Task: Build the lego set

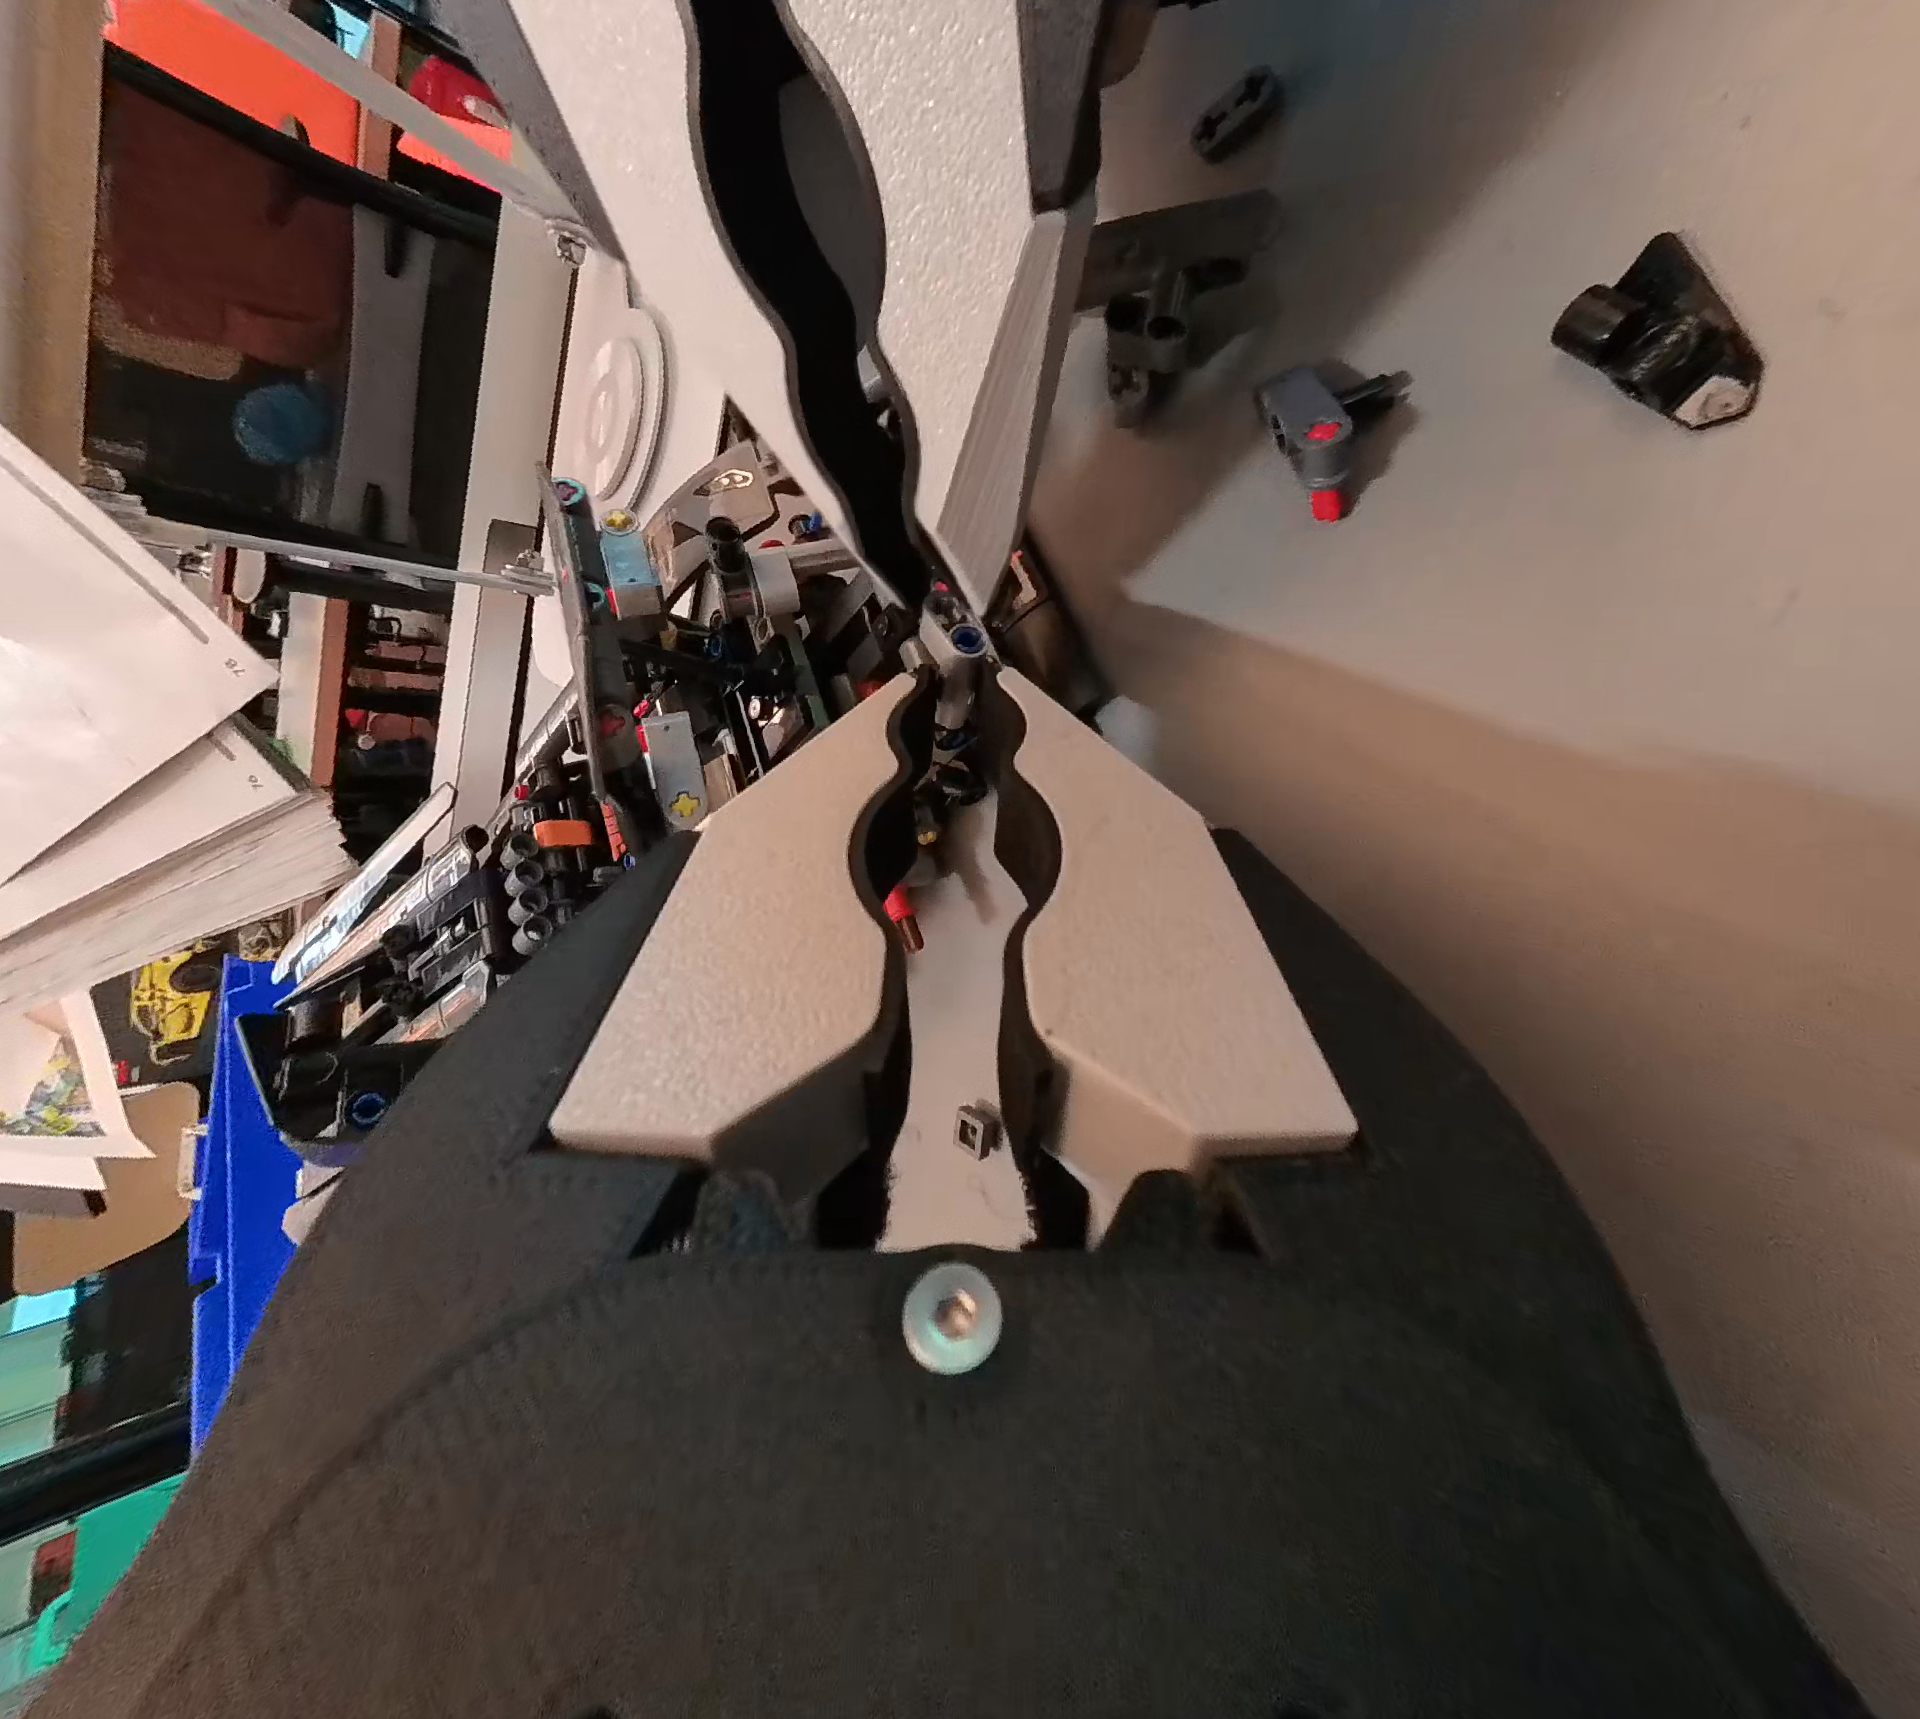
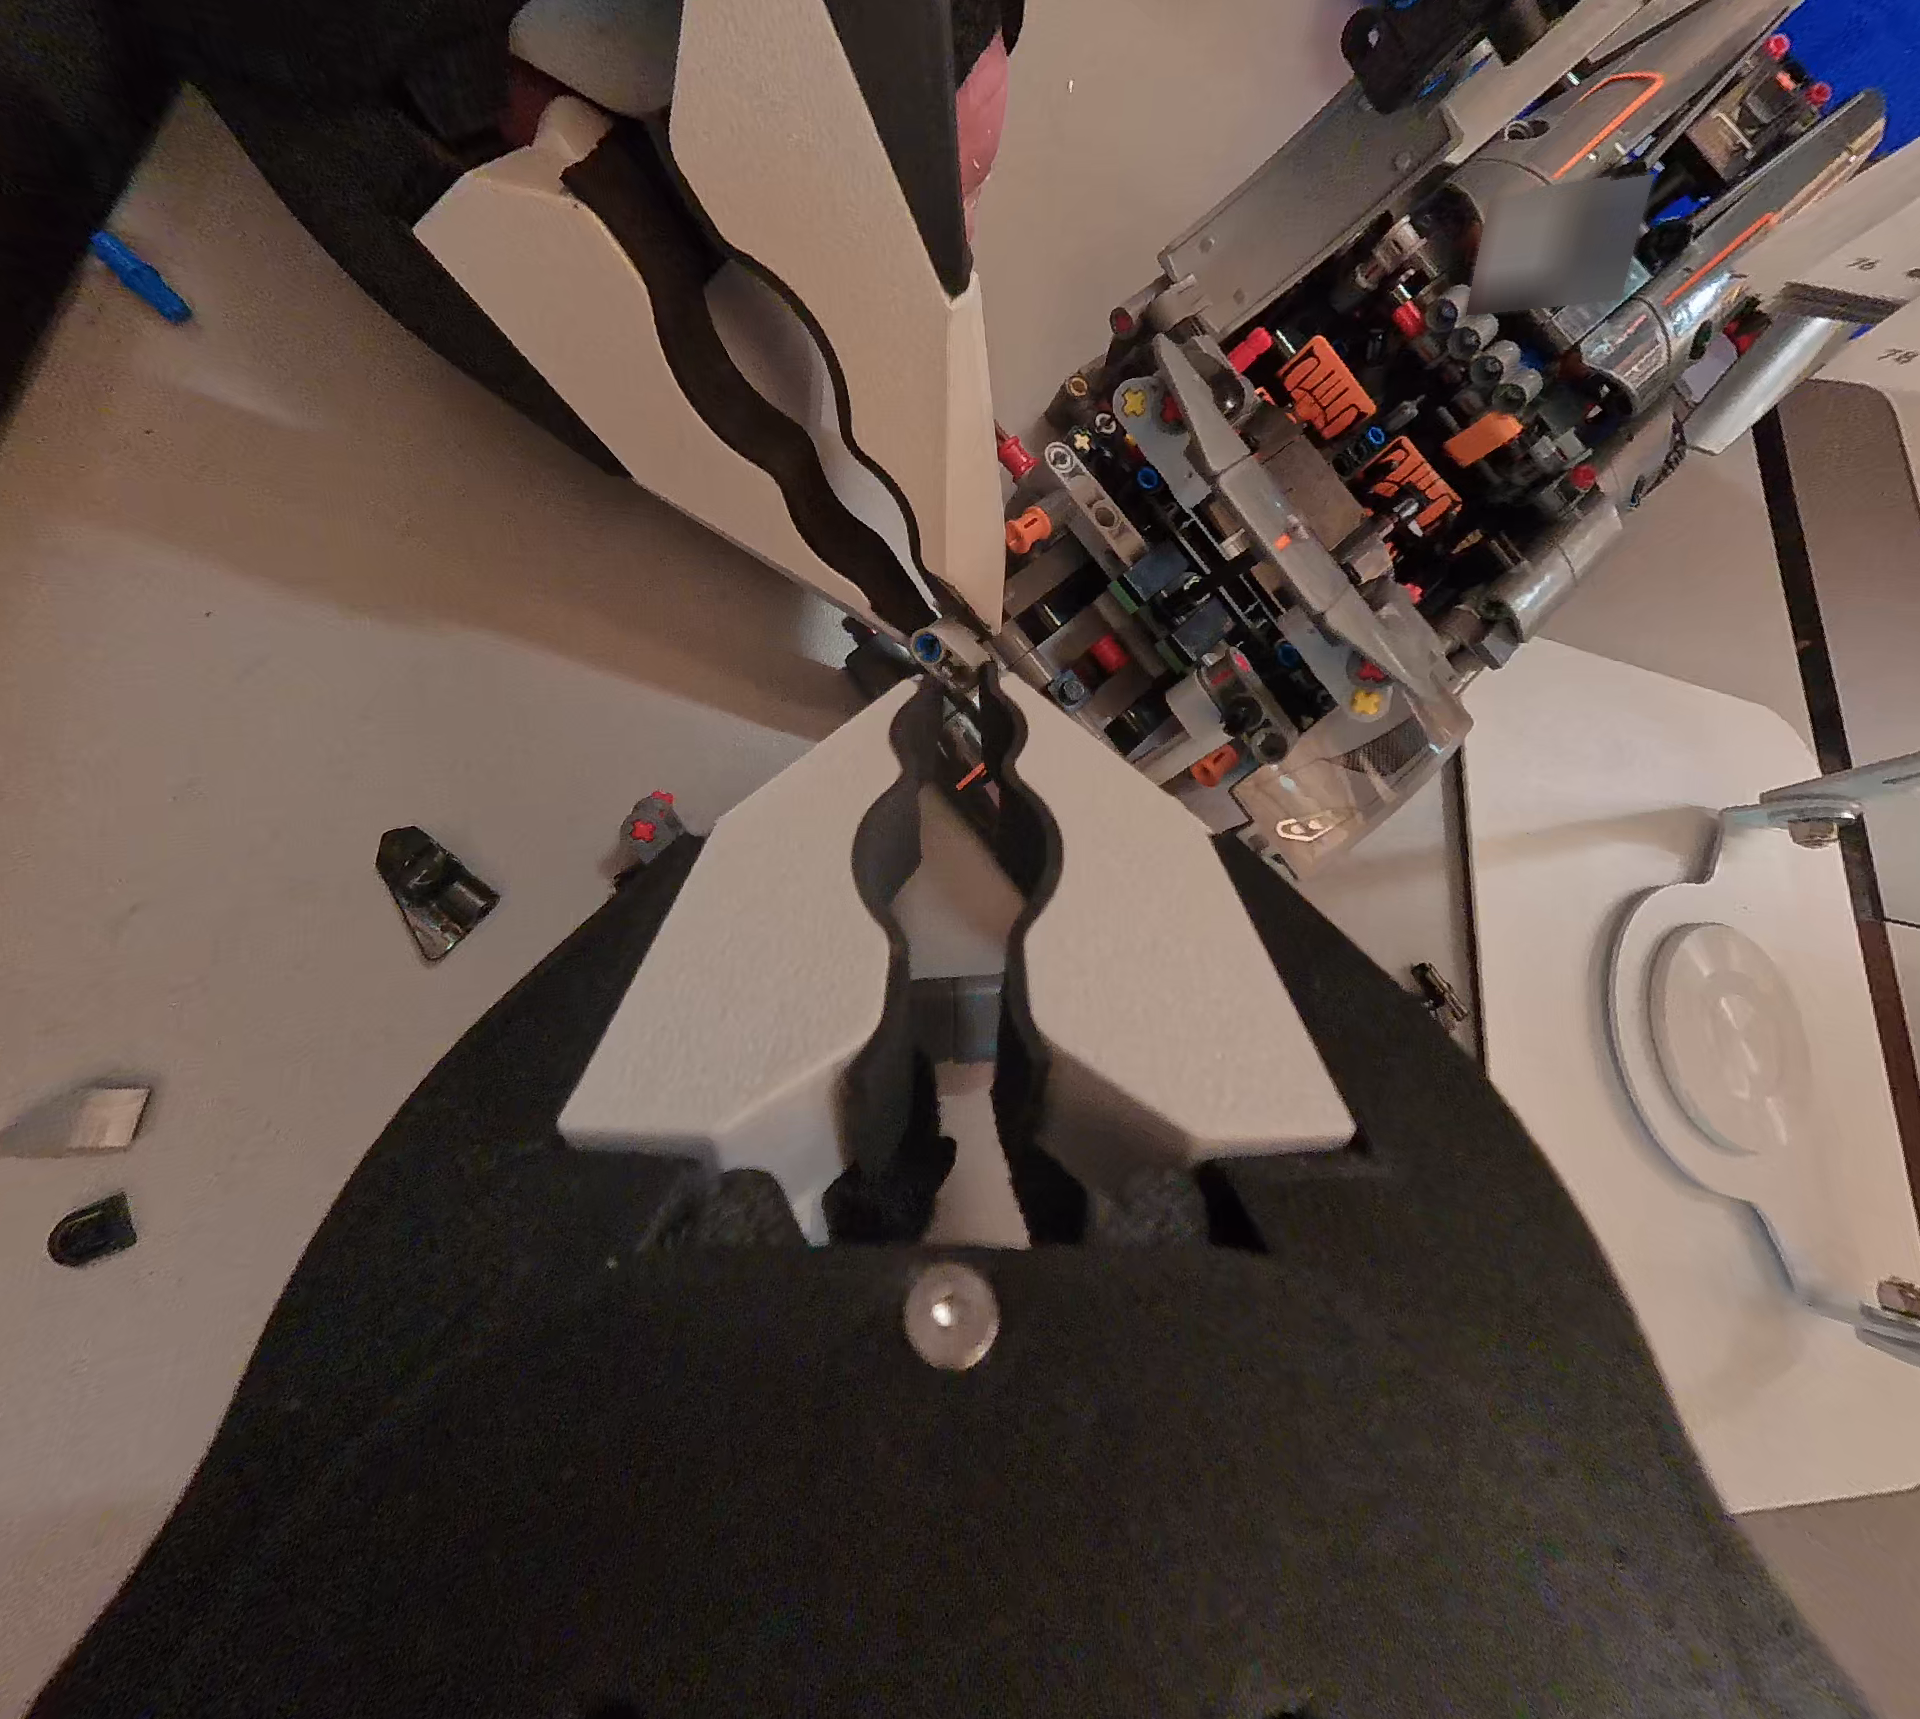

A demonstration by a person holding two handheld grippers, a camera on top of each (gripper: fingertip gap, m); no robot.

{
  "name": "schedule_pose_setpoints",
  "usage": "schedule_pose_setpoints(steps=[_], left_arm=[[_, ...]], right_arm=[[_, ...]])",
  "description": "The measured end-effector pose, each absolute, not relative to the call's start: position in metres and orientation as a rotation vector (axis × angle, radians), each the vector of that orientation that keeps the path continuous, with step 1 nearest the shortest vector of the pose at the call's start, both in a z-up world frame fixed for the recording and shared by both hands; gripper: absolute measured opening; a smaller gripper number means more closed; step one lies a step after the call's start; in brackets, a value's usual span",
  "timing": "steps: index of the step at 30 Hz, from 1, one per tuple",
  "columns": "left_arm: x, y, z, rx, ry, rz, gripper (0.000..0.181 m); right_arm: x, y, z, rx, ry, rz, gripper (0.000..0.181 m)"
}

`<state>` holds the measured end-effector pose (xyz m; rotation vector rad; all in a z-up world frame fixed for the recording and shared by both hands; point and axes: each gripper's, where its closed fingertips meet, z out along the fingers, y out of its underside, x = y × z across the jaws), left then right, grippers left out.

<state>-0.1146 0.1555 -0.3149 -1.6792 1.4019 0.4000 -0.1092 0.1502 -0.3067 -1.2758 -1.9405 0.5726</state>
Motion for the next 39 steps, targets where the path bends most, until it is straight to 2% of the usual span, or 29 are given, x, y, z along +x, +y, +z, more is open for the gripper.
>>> schedule_pose_setpoints(steps=[8, 22, 27, 34, 39], left_arm=[[-0.115, 0.155, -0.315, -1.682, 1.403, 0.390, 0.005], [-0.112, 0.152, -0.318, -1.672, 1.429, 0.350, 0.014], [-0.112, 0.151, -0.318, -1.668, 1.440, 0.362, 0.015], [-0.112, 0.150, -0.318, -1.669, 1.449, 0.349, 0.017], [-0.112, 0.147, -0.310, -1.657, 1.437, 0.311, 0.016]], right_arm=[[-0.108, 0.151, -0.309, -1.278, -1.952, 0.568, 0.003], [-0.071, 0.115, -0.311, -1.184, -2.275, 0.713, 0.016], [-0.067, 0.107, -0.333, -1.152, -2.371, 0.624, 0.008], [-0.070, 0.110, -0.329, -1.187, -2.331, 0.648, 0.006], [-0.080, 0.128, -0.307, -1.369, -2.132, 0.825, 0.007]])
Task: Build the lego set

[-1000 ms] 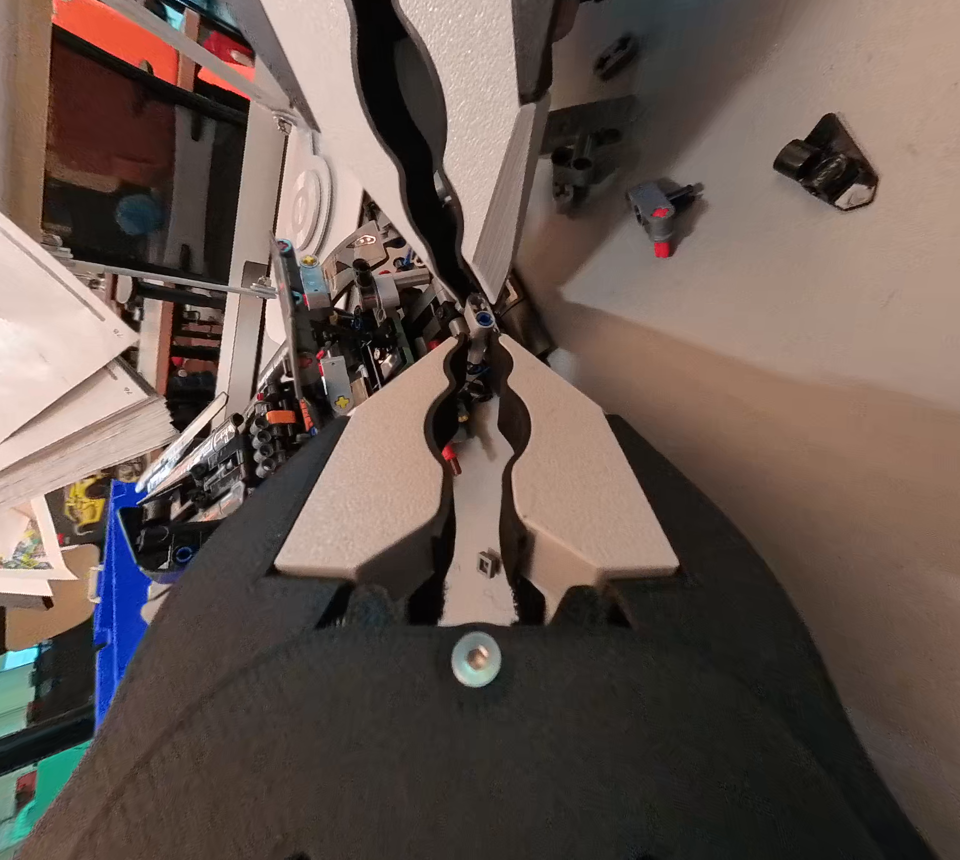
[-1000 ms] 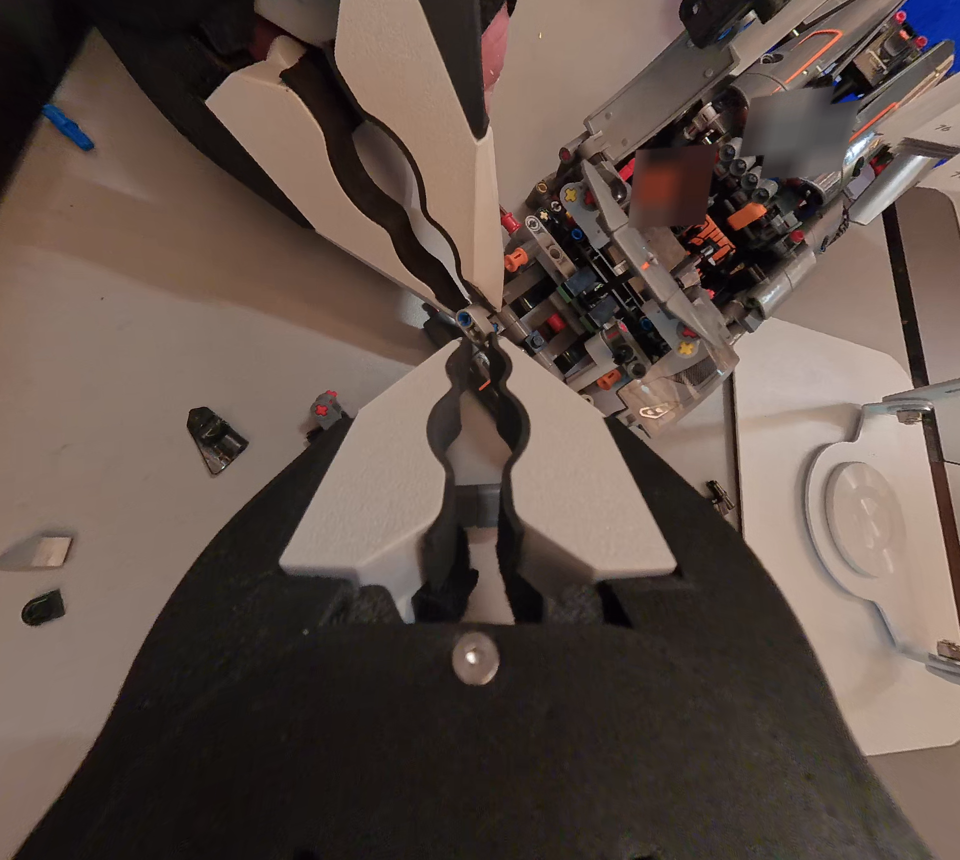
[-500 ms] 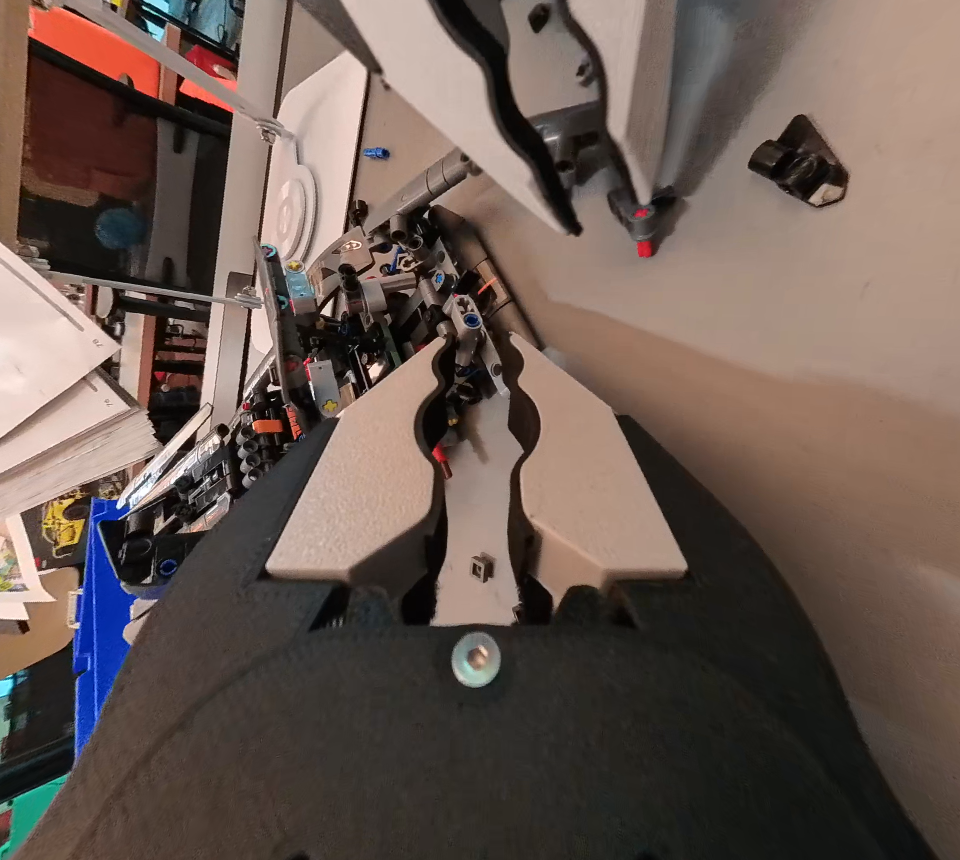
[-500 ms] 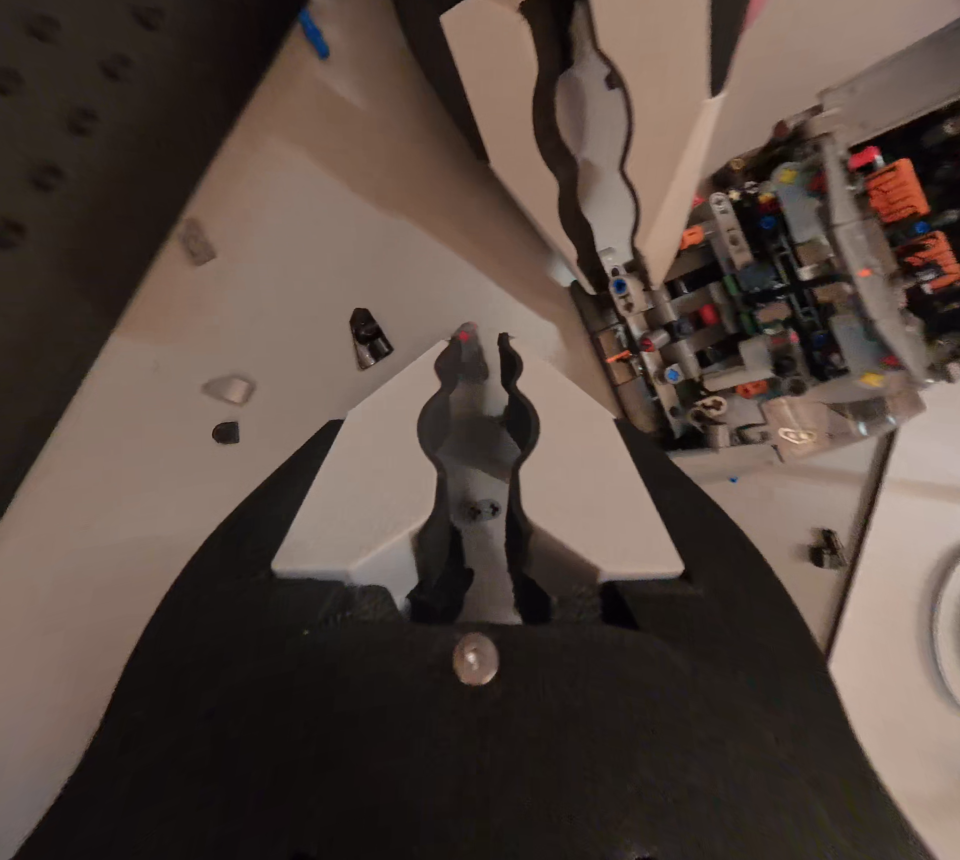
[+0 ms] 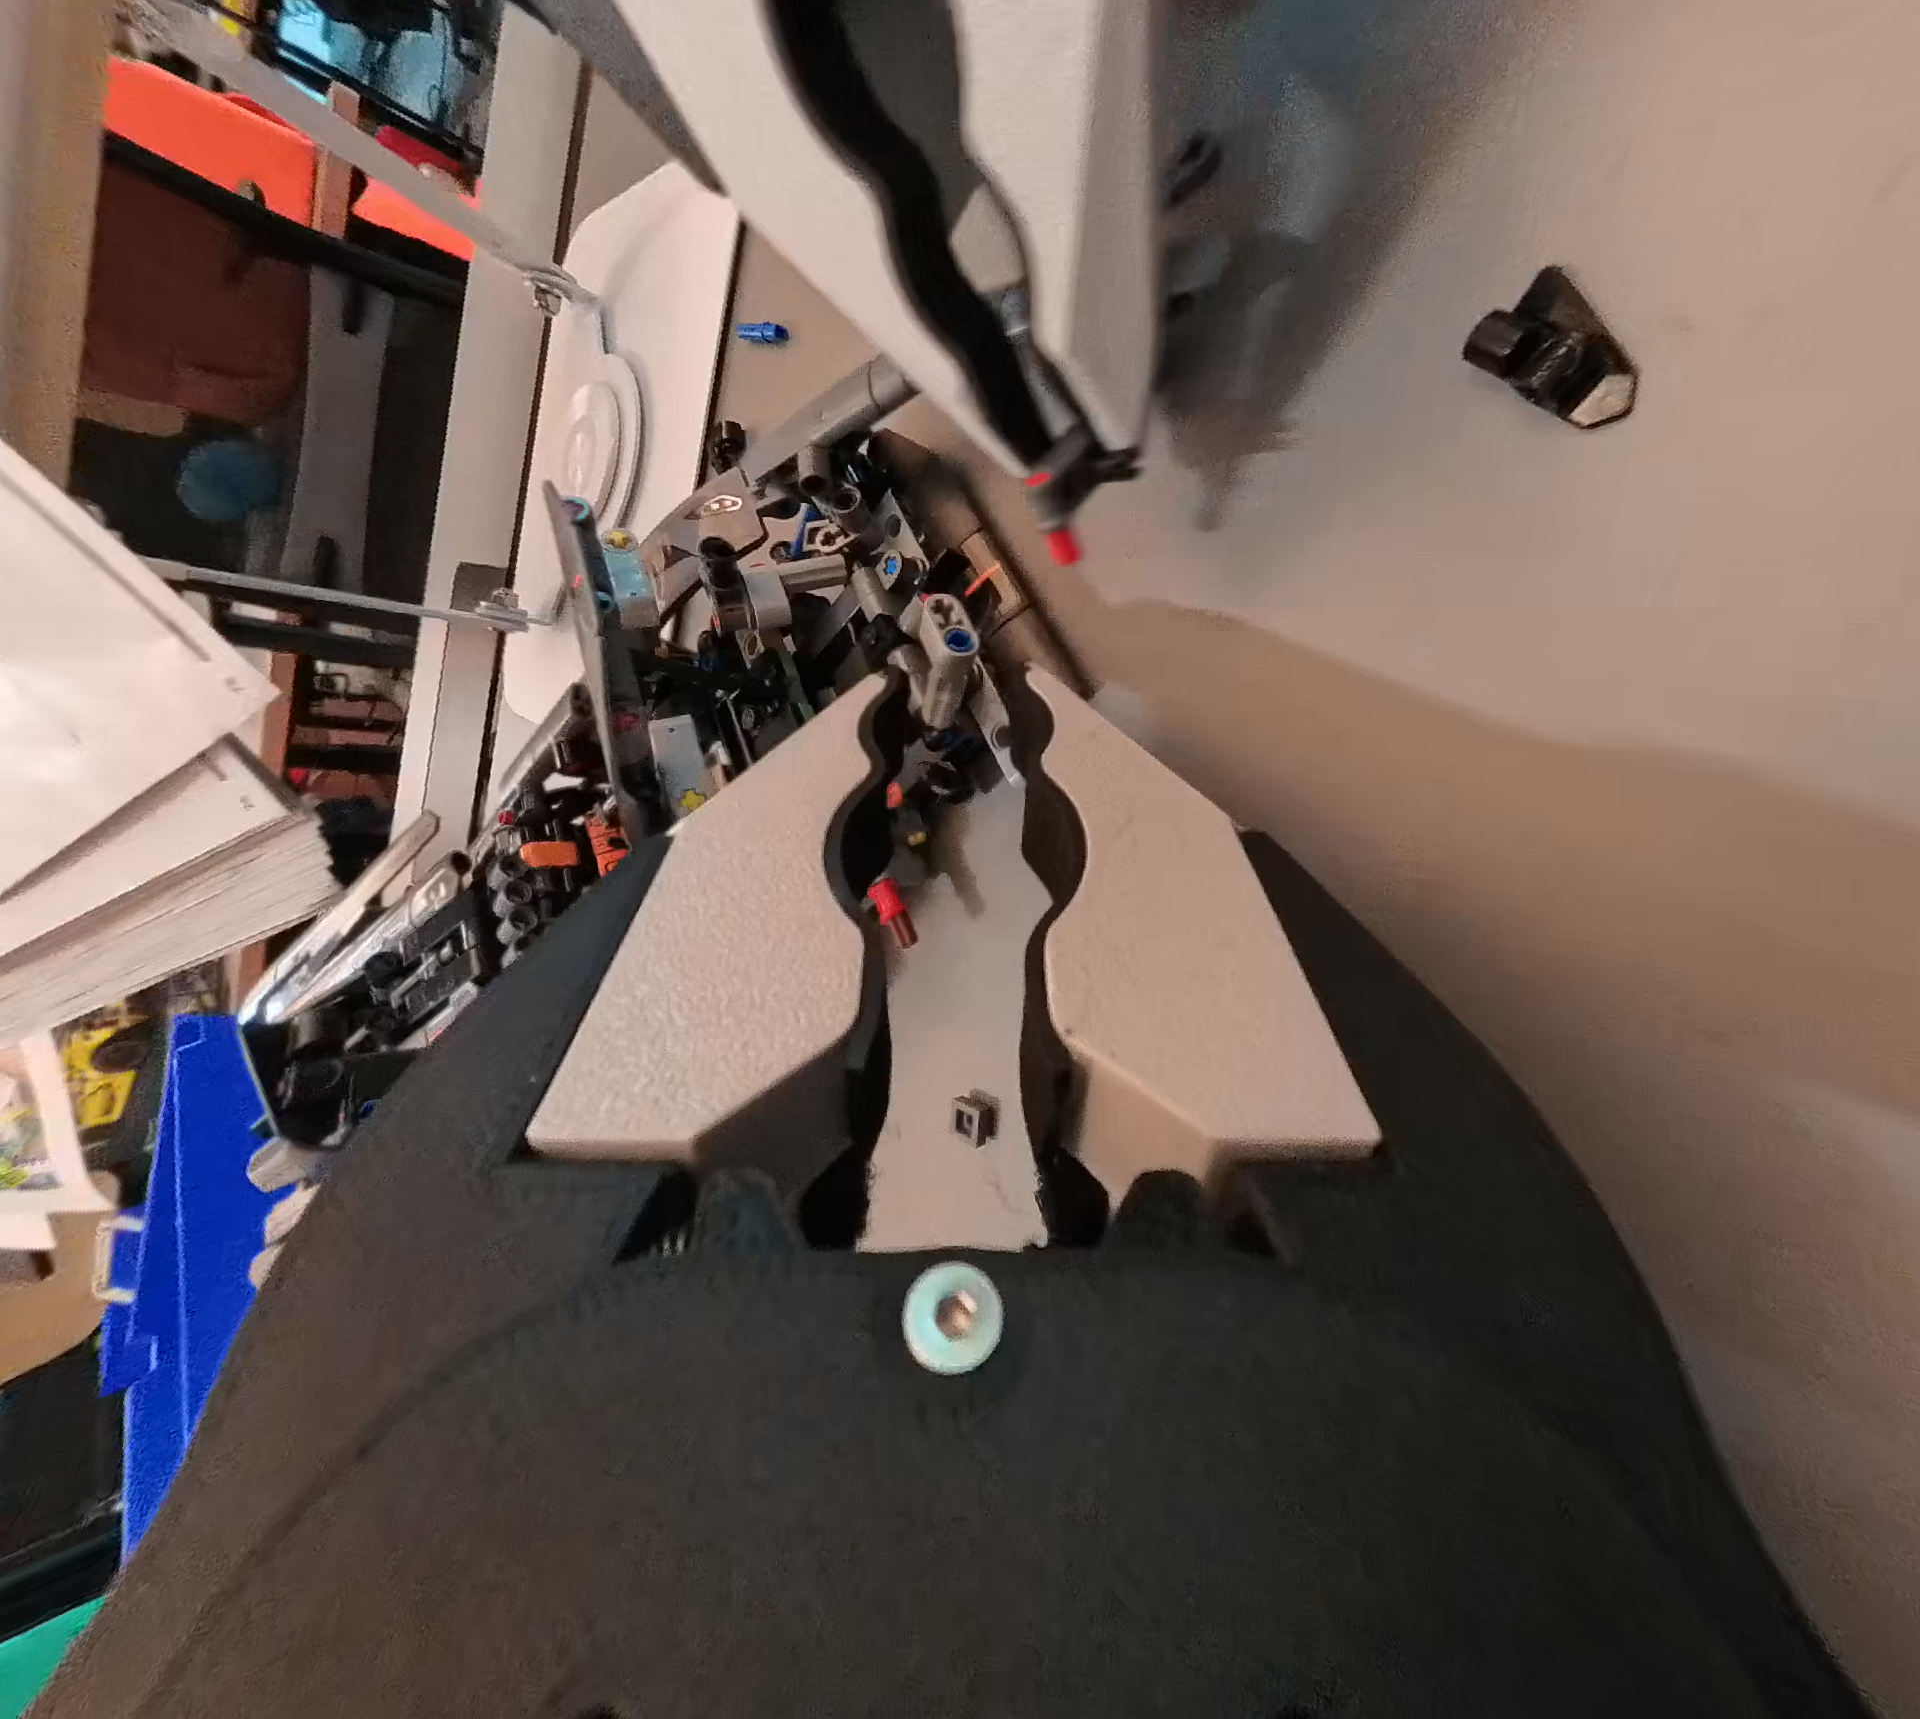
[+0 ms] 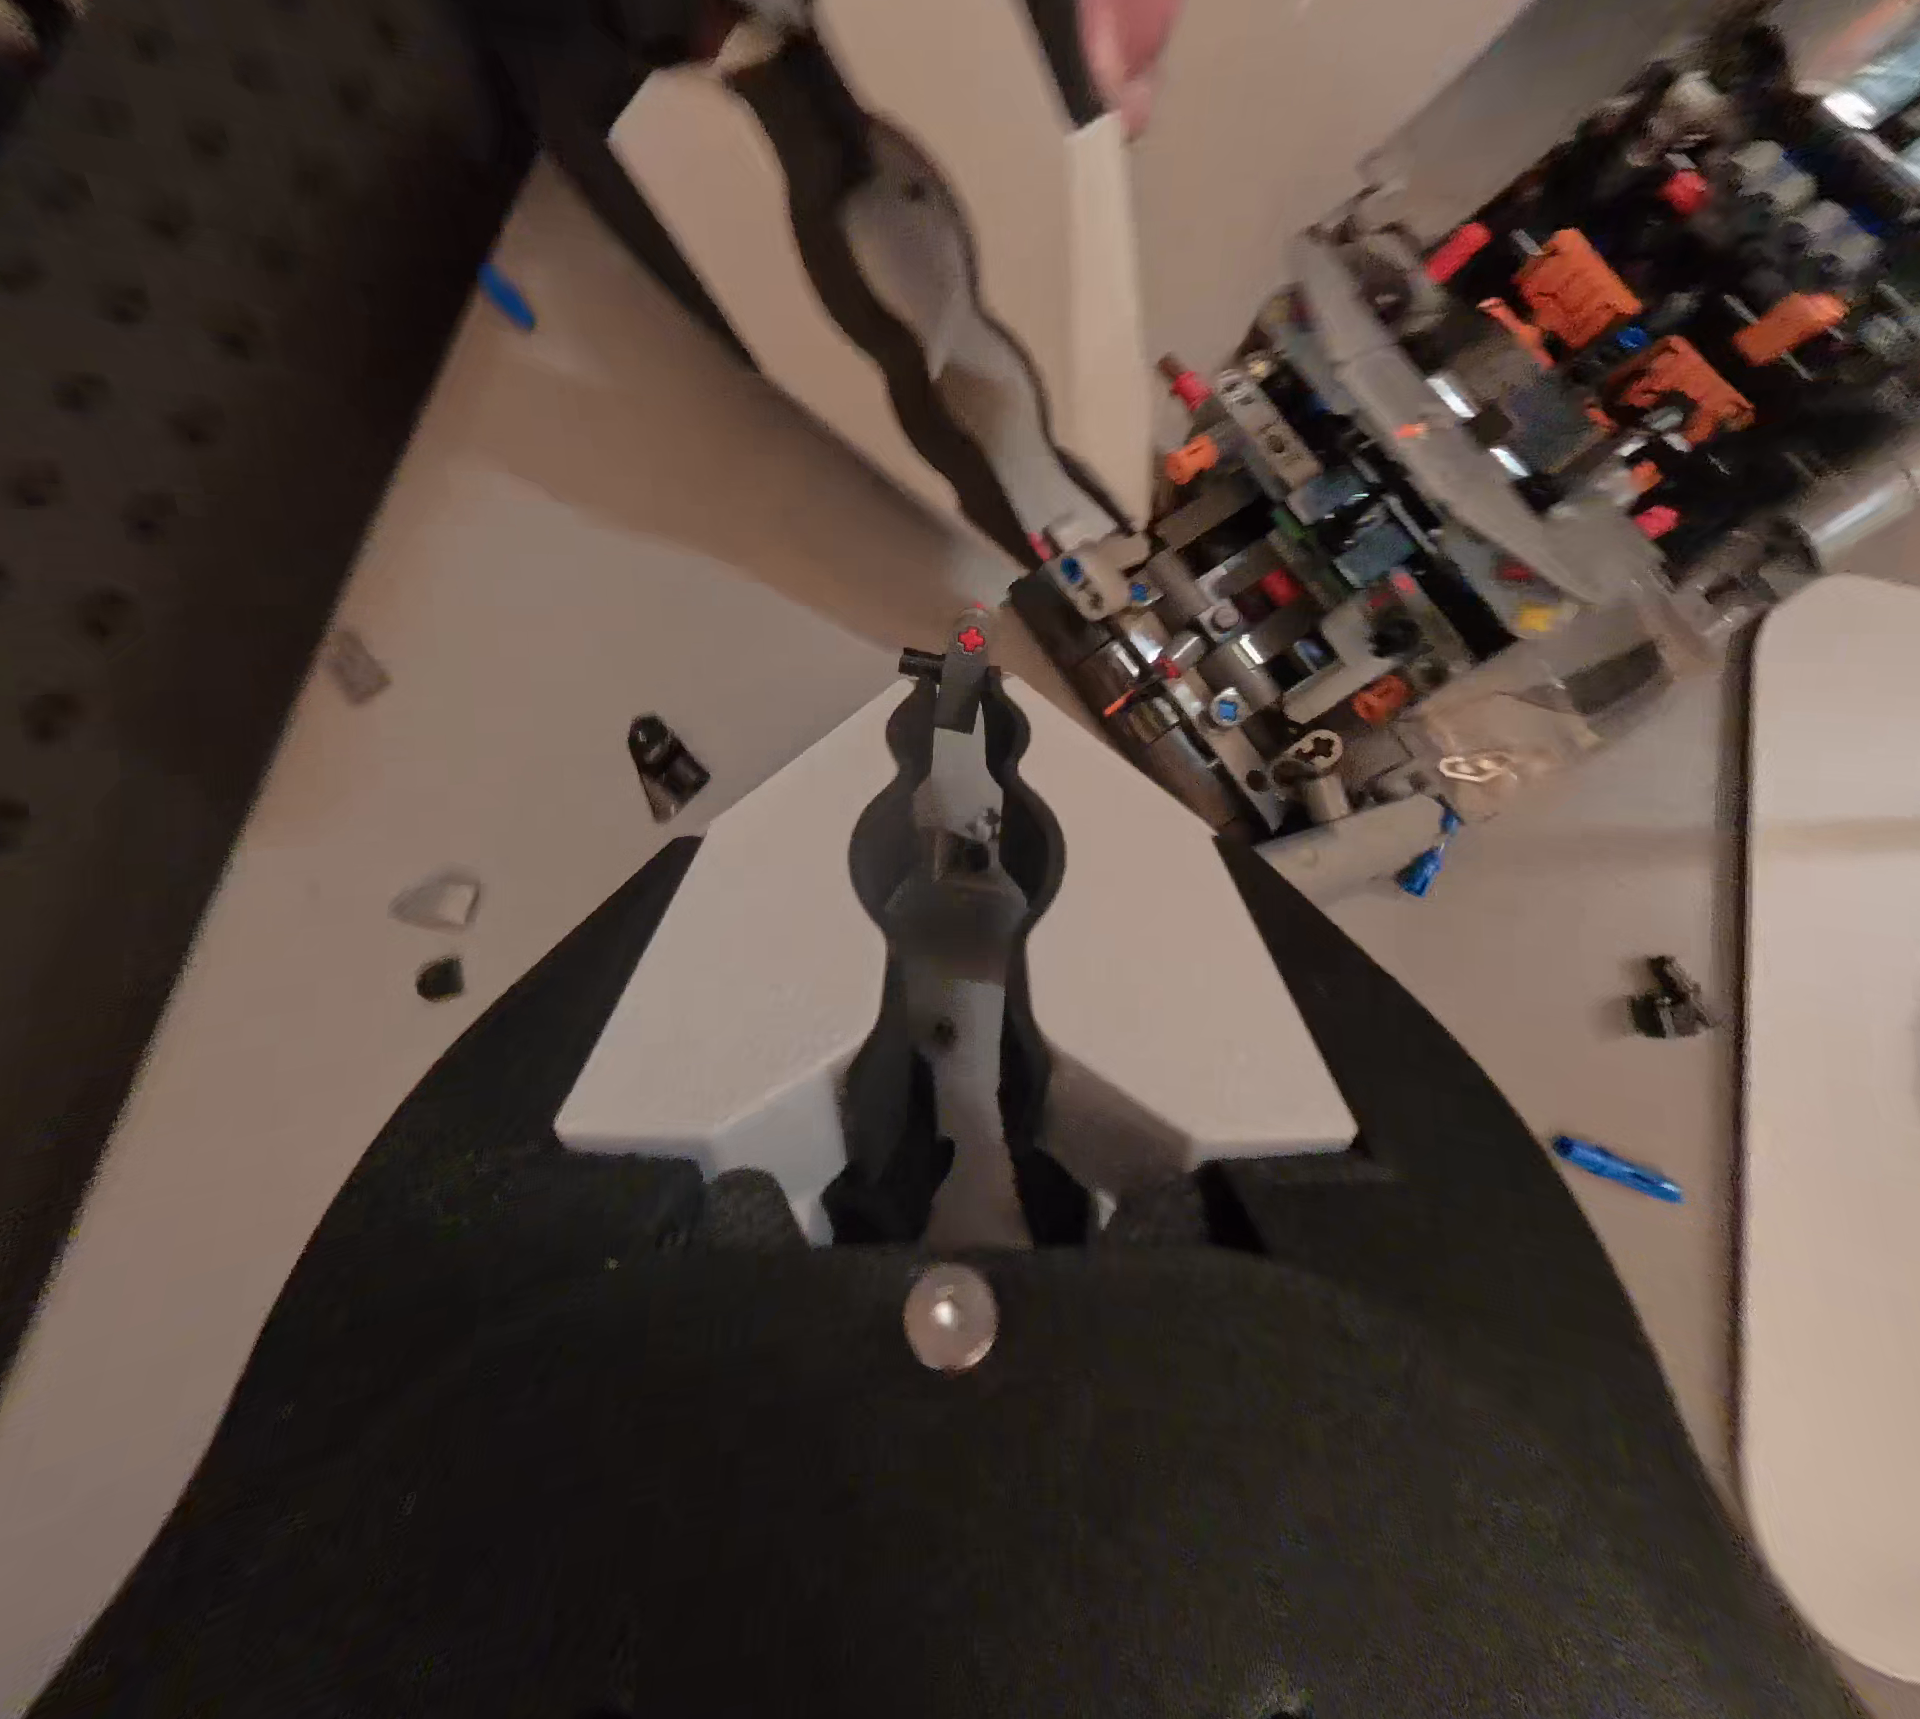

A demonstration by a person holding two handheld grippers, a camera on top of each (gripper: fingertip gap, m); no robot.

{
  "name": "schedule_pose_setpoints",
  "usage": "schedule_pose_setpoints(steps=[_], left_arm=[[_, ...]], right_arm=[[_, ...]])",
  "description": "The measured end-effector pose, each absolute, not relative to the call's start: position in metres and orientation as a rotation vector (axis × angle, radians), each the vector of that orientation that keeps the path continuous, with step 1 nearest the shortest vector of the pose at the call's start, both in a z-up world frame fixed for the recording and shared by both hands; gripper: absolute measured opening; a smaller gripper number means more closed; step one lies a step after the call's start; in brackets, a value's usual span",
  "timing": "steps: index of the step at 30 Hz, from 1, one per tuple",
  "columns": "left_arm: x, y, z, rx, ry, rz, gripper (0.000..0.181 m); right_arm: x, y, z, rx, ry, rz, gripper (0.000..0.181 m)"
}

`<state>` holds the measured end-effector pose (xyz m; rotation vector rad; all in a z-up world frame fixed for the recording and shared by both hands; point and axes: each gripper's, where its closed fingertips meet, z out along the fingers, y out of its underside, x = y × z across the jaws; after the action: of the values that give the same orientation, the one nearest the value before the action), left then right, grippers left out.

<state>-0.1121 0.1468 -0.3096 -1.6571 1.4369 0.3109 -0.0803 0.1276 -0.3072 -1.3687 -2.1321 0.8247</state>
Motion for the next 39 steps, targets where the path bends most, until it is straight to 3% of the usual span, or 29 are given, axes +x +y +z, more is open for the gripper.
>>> schedule_pose_setpoints(steps=[7, 16, 23, 30, 39], left_arm=[[-0.102, 0.146, -0.293, -1.584, 1.398, 0.323, 0.025], [-0.100, 0.151, -0.280, -1.517, 1.343, 0.417, 0.001], [-0.093, 0.141, -0.287, -1.592, 1.364, 0.182, 0.000], [-0.082, 0.123, -0.291, -1.710, 1.335, -0.224, 0.000], [-0.075, 0.108, -0.292, -1.748, 1.317, -0.496, 0.000]], right_arm=[[-0.091, 0.138, -0.279, -1.615, -1.835, 1.214, 0.007], [-0.094, 0.125, -0.273, -1.642, -1.805, 1.364, 0.007], [-0.088, 0.129, -0.263, -1.359, -1.944, 1.068, 0.032], [-0.077, 0.122, -0.263, -0.868, -2.099, 0.540, 0.019], [-0.084, 0.092, -0.259, -0.532, -2.082, 0.243, 0.020]])
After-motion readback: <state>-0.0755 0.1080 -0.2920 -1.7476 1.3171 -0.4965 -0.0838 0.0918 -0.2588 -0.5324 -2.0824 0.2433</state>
